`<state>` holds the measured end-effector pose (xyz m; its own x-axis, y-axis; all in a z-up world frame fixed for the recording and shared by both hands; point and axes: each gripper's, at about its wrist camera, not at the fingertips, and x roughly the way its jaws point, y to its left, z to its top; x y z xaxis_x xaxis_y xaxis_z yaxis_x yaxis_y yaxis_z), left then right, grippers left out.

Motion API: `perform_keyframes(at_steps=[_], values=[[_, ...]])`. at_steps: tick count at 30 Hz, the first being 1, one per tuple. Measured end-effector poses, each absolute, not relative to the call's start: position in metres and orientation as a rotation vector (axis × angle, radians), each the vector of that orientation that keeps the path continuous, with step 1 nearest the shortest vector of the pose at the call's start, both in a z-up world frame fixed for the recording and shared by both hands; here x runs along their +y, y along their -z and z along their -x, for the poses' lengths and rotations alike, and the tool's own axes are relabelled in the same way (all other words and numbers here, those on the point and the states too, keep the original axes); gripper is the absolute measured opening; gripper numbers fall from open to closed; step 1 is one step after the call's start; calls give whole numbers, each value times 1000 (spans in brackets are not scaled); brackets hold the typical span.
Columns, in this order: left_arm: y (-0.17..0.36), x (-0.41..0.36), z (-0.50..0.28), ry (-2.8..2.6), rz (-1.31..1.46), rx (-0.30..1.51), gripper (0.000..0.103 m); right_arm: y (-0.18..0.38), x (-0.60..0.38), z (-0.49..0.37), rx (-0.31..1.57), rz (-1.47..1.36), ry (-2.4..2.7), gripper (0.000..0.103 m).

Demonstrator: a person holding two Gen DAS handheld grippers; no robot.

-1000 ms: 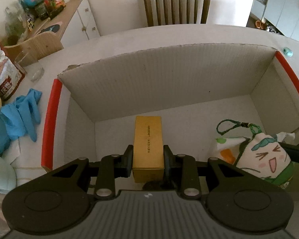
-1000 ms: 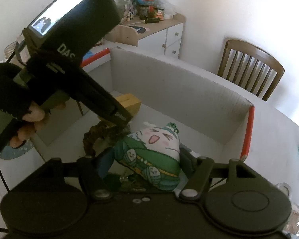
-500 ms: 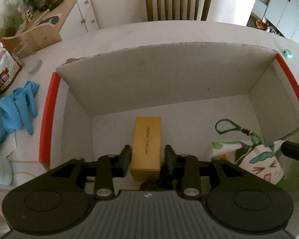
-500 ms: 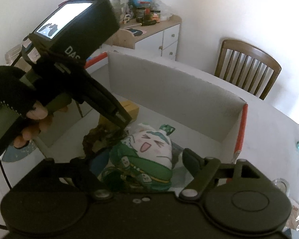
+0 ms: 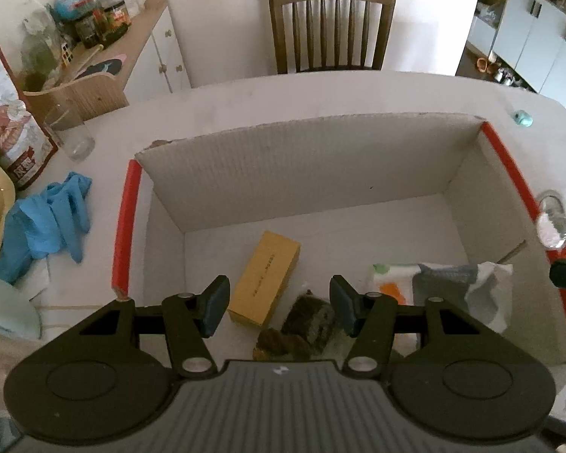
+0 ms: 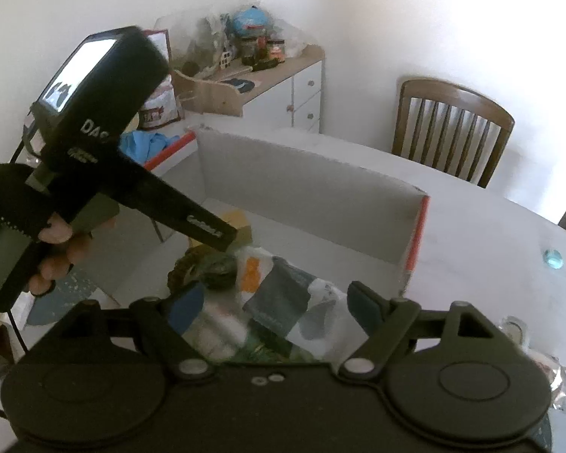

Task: Organize objects
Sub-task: 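Open the left tool to drop the yellow box while the right tool releases the pouch in the box, then move both tools back from the red box to the table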

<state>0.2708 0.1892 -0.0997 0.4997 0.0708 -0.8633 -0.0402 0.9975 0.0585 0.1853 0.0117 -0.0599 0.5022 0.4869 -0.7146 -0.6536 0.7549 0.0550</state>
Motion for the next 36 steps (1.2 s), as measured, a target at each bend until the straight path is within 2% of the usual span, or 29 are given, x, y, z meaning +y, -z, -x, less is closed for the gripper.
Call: perform_keyframes(at_steps=[17, 19, 25, 28, 33, 35, 36], values=[[44, 151, -221, 11, -67, 903, 58, 15, -40, -157, 716, 112, -659, 83], [37, 145, -215, 16, -63, 885, 66, 11, -45, -155, 705, 104, -651, 84], [23, 123, -201, 27, -70, 845, 68, 3, -71, -147, 671, 70, -635, 88], [19, 108, -195, 29, -88, 828, 74, 1, -88, -145, 658, 60, -632, 91], [15, 79, -187, 38, -83, 807, 74, -1, -123, -142, 633, 54, -632, 100], [15, 67, -185, 35, -75, 803, 77, -1, -139, -142, 625, 57, -631, 101], [16, 62, -184, 33, -67, 802, 82, -1, -147, -141, 622, 58, -632, 102]])
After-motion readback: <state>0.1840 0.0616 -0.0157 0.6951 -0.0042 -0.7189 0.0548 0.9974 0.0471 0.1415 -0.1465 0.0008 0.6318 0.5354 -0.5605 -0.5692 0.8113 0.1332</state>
